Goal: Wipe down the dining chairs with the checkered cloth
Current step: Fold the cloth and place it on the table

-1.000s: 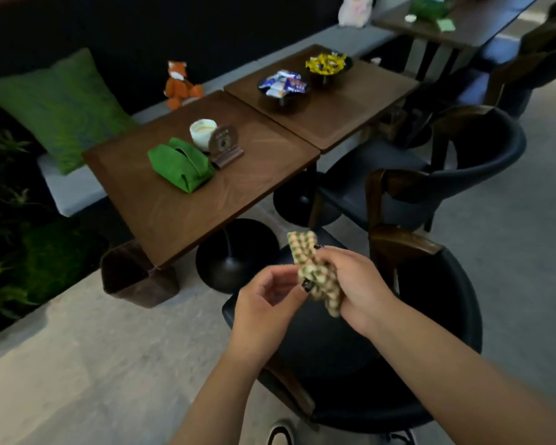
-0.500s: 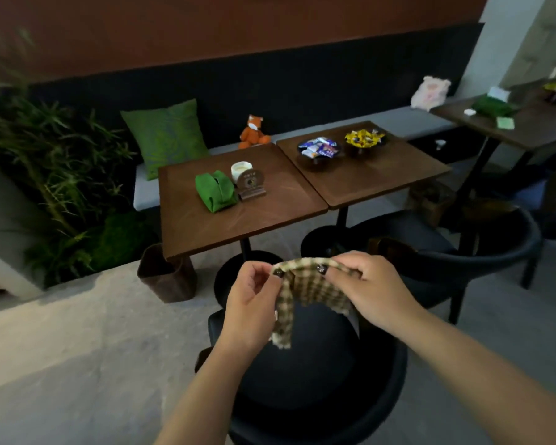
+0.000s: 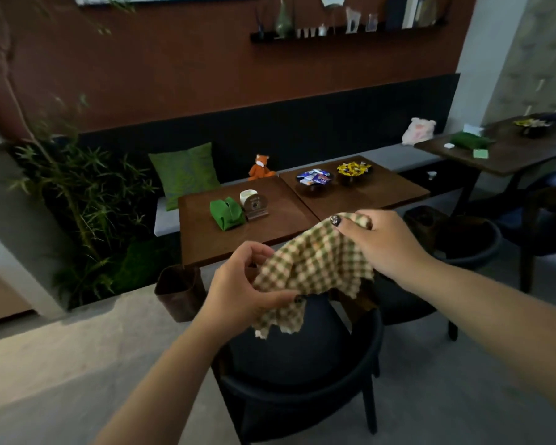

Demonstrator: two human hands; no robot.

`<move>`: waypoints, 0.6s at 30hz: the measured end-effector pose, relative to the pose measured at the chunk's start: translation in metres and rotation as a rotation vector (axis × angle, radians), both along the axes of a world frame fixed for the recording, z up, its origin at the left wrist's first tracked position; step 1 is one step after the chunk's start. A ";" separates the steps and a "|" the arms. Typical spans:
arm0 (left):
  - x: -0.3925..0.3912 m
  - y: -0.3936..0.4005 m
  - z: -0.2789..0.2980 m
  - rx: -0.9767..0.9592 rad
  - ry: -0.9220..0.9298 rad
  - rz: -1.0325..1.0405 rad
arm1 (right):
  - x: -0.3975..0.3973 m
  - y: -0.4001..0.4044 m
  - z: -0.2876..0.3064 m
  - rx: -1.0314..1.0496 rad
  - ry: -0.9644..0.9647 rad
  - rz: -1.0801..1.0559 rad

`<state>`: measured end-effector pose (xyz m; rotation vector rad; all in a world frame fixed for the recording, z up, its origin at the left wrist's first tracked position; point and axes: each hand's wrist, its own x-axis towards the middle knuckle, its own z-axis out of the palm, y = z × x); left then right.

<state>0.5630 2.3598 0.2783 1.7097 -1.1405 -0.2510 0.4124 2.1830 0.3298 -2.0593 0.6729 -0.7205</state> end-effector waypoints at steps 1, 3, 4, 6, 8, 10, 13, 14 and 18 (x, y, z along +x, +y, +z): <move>-0.002 0.011 0.002 0.002 -0.060 0.048 | -0.007 0.006 0.005 -0.002 0.003 -0.006; -0.007 0.033 0.007 -0.039 -0.061 0.142 | -0.020 0.018 0.013 0.022 0.002 -0.020; -0.008 0.044 0.012 -0.055 -0.017 0.171 | -0.026 0.023 0.017 0.051 -0.016 -0.012; -0.012 0.065 0.022 -0.079 0.095 0.188 | -0.040 0.034 0.025 0.142 -0.053 0.046; -0.019 0.083 0.032 -0.108 0.194 0.184 | -0.052 0.042 0.031 0.216 -0.085 0.122; -0.027 0.099 0.044 -0.131 0.243 0.177 | -0.062 0.049 0.037 0.250 -0.091 0.158; -0.040 0.114 0.063 -0.145 0.281 0.157 | -0.069 0.053 0.049 0.276 -0.092 0.172; -0.044 0.118 0.070 -0.154 0.301 0.154 | -0.070 0.052 0.054 0.295 -0.106 0.177; -0.051 0.119 0.089 -0.215 0.384 0.174 | -0.073 0.038 0.067 0.384 -0.127 0.207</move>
